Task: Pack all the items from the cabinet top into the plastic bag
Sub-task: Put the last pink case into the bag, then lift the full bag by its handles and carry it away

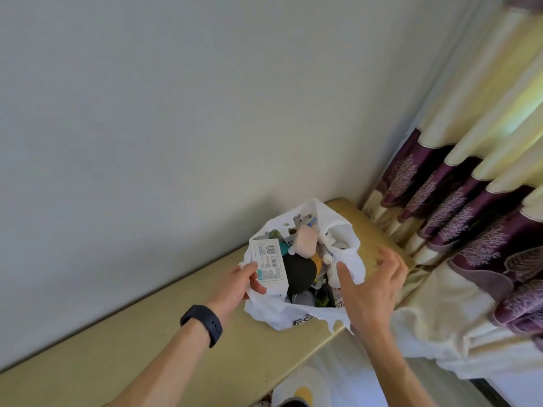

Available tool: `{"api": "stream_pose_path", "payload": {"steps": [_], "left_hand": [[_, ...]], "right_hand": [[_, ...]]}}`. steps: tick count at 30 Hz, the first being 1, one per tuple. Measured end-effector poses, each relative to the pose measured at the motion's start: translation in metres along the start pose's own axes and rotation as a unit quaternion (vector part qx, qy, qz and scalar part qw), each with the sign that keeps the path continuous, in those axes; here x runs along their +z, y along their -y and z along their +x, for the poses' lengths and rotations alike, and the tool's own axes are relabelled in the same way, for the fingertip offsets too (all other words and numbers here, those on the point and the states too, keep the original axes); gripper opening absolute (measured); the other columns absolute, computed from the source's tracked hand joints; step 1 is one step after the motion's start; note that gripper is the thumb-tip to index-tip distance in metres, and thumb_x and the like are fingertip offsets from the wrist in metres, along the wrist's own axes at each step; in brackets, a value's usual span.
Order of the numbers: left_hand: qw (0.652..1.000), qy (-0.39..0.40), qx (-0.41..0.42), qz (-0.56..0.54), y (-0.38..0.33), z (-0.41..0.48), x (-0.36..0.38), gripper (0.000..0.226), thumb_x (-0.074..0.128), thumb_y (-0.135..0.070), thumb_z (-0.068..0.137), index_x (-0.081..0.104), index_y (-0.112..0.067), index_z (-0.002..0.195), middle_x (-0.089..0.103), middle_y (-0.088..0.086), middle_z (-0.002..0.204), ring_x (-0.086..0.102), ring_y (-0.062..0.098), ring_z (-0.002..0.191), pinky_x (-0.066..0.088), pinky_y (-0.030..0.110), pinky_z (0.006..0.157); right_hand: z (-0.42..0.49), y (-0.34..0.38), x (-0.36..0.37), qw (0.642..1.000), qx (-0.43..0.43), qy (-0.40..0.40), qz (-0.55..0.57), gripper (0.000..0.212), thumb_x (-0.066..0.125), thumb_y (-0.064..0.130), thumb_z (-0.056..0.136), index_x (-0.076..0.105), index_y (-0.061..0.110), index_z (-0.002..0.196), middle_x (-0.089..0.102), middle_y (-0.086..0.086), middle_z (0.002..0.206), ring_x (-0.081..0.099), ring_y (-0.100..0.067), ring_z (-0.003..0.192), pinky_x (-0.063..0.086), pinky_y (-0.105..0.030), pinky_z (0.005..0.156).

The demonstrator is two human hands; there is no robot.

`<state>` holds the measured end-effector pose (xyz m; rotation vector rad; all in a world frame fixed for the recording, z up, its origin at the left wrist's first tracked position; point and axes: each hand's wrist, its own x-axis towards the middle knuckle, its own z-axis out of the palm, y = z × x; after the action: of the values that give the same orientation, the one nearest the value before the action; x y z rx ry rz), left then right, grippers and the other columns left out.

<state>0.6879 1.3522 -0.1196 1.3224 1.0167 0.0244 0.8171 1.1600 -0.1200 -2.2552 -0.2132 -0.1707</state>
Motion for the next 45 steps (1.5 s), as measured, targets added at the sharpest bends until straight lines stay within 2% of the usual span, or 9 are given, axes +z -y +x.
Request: {"api": "stream_pose_path", "payload": {"steps": [3,6,9,11,20,25,32,38,45], "left_hand": [[0.999,-0.011,-0.013,-0.047,0.003,-0.003,-0.003,0.035,0.048,-0.027,0.1,0.046,-0.013,0.068,0.06,-0.002,0.049,0.07,0.025,0.086,0.05,0.037,0.09],[0.998,-0.019,-0.01,-0.061,0.005,-0.008,-0.009,0.04,0.054,-0.027,0.096,0.044,-0.014,0.06,0.055,-0.004,0.046,0.07,0.024,0.079,0.048,0.036,0.083],[0.994,-0.033,-0.008,-0.109,0.005,-0.011,-0.024,0.039,0.059,-0.025,0.093,0.043,-0.014,0.059,0.041,0.0,0.048,0.056,0.022,0.057,0.043,0.037,0.075],[0.986,-0.03,0.002,-0.163,-0.005,-0.015,-0.036,0.036,0.06,-0.022,0.092,0.042,-0.016,0.062,0.031,0.0,0.047,0.043,0.019,0.047,0.042,0.038,0.076],[0.979,-0.063,0.1,-0.168,-0.084,-0.053,-0.074,0.04,0.062,-0.032,0.089,0.039,-0.022,0.059,0.021,-0.007,0.047,0.018,0.012,0.039,0.028,0.03,0.052],[0.992,-0.037,0.12,0.023,-0.07,-0.062,-0.062,0.035,0.061,-0.034,0.092,0.044,-0.017,0.066,0.029,-0.002,0.054,0.025,0.012,0.042,0.028,0.026,0.048],[0.993,-0.041,0.053,-0.098,-0.041,-0.084,-0.086,0.025,0.059,-0.031,0.093,0.05,-0.016,0.075,0.028,-0.005,0.054,0.016,0.01,0.044,0.017,0.024,0.044],[0.958,-0.133,-0.023,-0.253,0.047,-0.125,-0.142,0.032,0.059,-0.032,0.09,0.043,-0.021,0.065,0.015,-0.008,0.055,0.01,0.009,0.039,0.011,0.021,0.038],[0.923,-0.153,-0.032,-0.351,0.104,-0.16,-0.13,0.038,0.055,-0.027,0.094,0.036,-0.022,0.061,0.02,-0.009,0.046,0.013,0.007,0.034,0.013,0.02,0.034]], "right_hand": [[0.031,-0.017,0.01,0.984,-0.04,0.098,-0.145,0.097,0.074,0.05,0.078,0.021,0.019,0.152,0.019,-0.013,0.16,0.016,-0.03,0.145,0.021,-0.048,0.116],[0.053,-0.028,0.027,0.935,-0.093,0.227,-0.255,0.052,0.053,0.06,0.09,0.053,0.029,0.132,0.04,-0.009,0.151,0.022,-0.034,0.146,0.02,-0.045,0.117],[0.048,0.006,0.031,0.941,-0.093,0.286,-0.156,0.045,0.034,0.046,0.101,0.057,0.02,0.073,0.069,-0.002,0.083,0.066,-0.025,0.087,0.045,-0.033,0.078],[0.044,0.037,0.035,0.947,-0.042,0.309,-0.075,0.045,0.033,0.037,0.103,0.048,0.014,0.068,0.061,0.002,0.062,0.06,-0.013,0.054,0.038,-0.028,0.056],[0.073,0.097,0.01,0.939,0.088,0.163,0.291,0.034,0.065,0.005,0.085,0.039,0.02,0.07,0.032,0.003,0.06,0.029,-0.013,0.049,0.026,-0.024,0.044],[0.084,0.033,-0.001,0.927,0.261,0.078,0.26,0.041,0.059,0.0,0.085,0.032,0.022,0.063,0.026,-0.002,0.061,0.025,-0.018,0.051,0.025,-0.029,0.046],[0.026,0.107,0.032,0.881,0.179,0.295,0.323,0.016,0.069,0.021,0.087,0.054,0.017,0.093,0.048,0.0,0.071,0.035,-0.012,0.049,0.028,-0.025,0.04],[-0.041,0.051,0.03,0.888,0.265,0.289,0.24,0.061,0.065,0.032,0.087,0.036,0.021,0.139,0.07,-0.006,0.103,0.056,-0.022,0.078,0.046,-0.039,0.07],[-0.127,0.039,0.016,0.876,0.26,0.334,0.23,0.025,0.047,0.025,0.101,0.064,0.007,0.098,0.066,-0.002,0.071,0.06,-0.018,0.066,0.051,-0.037,0.073]]}}
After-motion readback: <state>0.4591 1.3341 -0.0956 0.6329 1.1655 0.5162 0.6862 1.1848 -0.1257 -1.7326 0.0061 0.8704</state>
